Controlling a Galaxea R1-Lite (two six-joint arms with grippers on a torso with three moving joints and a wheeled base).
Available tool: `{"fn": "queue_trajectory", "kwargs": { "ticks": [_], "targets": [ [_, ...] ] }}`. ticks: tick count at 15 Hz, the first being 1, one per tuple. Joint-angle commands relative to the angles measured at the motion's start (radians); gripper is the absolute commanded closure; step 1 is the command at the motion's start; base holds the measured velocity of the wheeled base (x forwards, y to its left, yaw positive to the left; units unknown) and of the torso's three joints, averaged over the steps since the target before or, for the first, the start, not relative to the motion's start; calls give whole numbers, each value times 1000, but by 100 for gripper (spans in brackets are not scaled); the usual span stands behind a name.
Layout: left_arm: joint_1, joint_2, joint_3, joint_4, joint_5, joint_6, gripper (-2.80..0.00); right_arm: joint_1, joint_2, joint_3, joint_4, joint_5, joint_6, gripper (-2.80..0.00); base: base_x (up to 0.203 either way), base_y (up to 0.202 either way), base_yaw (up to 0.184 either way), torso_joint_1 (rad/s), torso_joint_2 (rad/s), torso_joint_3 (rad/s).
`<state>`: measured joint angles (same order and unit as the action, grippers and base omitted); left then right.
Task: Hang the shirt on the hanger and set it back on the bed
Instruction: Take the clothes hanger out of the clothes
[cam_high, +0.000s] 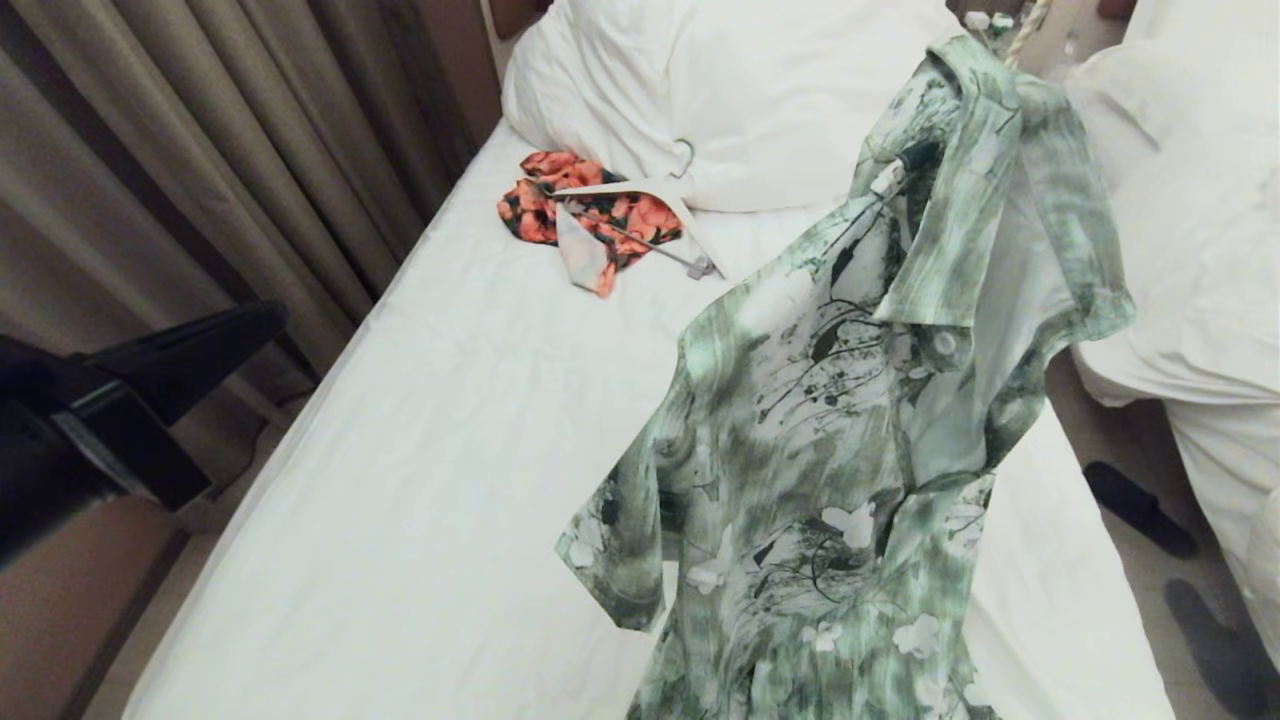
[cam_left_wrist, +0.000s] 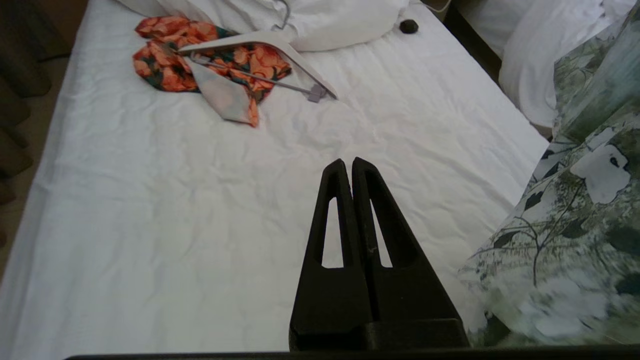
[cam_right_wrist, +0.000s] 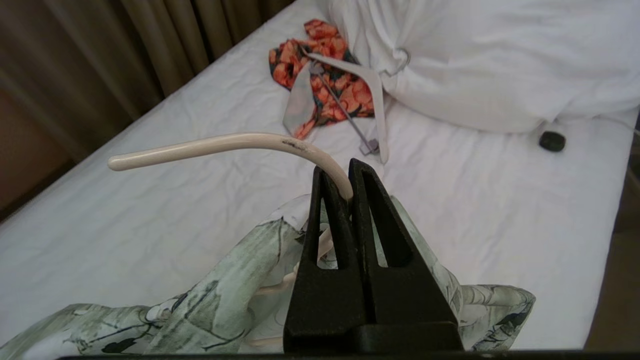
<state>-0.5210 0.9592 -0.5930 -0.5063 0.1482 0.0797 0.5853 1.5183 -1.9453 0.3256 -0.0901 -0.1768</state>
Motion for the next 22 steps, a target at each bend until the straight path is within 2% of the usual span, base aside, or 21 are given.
{"fn": "queue_trajectory", "kwargs": {
  "ticks": [1,4,8,19,22],
  "targets": [
    [7,-71,8,31,-1,0,0,3,-3,-7,1,-1,-4,0,0,0,0,202,-574,-359],
    [7,-99,8,39,-2,-1,0,5,-9,-7,-60,-2,-20,0,0,0,0,232,-594,-367],
    [7,-109,22,38,-2,-5,0,8,-16,0,-63,0,-20,0,0,0,0,187,-462,-283],
    [6,-107,29,39,-6,-8,0,4,-19,15,-65,0,-14,0,0,0,0,150,-344,-197],
    [6,-108,36,38,-16,-8,0,6,-36,15,-75,3,-13,0,0,0,0,25,-55,-26]
  ]
}}
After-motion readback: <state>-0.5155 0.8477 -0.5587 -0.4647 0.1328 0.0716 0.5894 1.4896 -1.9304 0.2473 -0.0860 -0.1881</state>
